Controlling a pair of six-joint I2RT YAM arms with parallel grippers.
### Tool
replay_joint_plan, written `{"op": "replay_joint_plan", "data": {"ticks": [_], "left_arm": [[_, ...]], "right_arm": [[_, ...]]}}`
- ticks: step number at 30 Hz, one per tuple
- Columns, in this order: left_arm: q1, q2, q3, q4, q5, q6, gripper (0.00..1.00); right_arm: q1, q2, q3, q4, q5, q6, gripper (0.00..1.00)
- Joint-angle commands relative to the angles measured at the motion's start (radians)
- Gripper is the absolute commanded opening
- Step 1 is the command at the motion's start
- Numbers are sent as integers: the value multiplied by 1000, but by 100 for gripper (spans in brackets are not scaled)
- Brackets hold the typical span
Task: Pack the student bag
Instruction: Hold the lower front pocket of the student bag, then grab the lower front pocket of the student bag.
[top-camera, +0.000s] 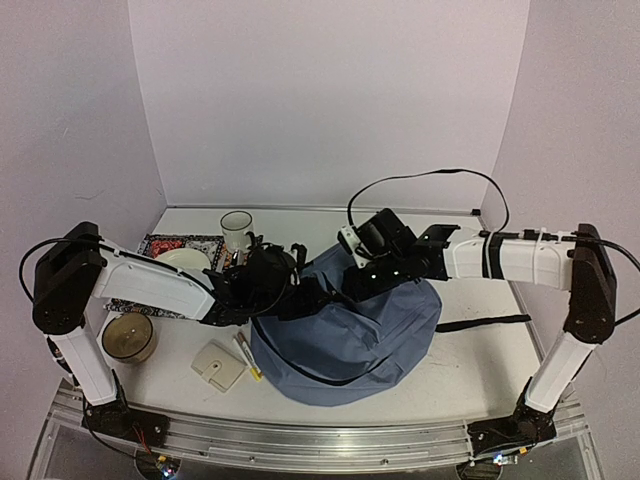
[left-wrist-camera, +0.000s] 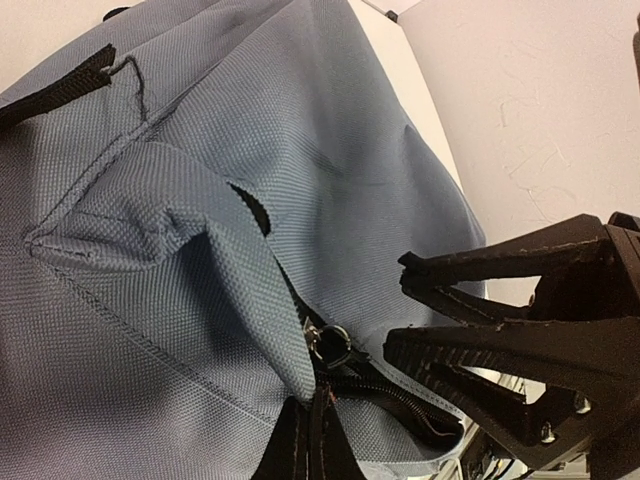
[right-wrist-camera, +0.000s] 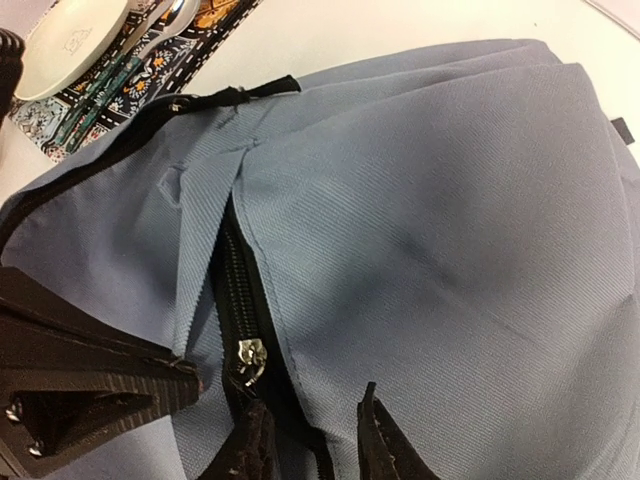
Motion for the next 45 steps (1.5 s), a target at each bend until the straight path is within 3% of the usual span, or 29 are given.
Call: {"op": "replay_joint_plan", "data": {"ticks": [1, 17, 21, 29, 37, 45], "left_arm": [[-20, -33, 14, -7, 47, 27, 0], [-20, -31, 18, -7, 52, 27, 0], [-20, -39, 15, -7, 52, 26, 0], [-21, -35, 7, -7, 55, 23, 0], [-32, -31, 1, -7, 56, 20, 0], [-65, -13, 25, -7, 57, 34, 0]], "right_arm": [[2, 27, 41, 3, -25, -11, 30], [2, 50, -20, 16, -100, -59, 34], [1, 76, -21, 15, -111, -62, 27], [2, 18, -14, 13, -84, -63, 1], [1, -26, 66, -10, -31, -78, 0], [-17, 29, 184, -23, 31, -89, 0]]}}
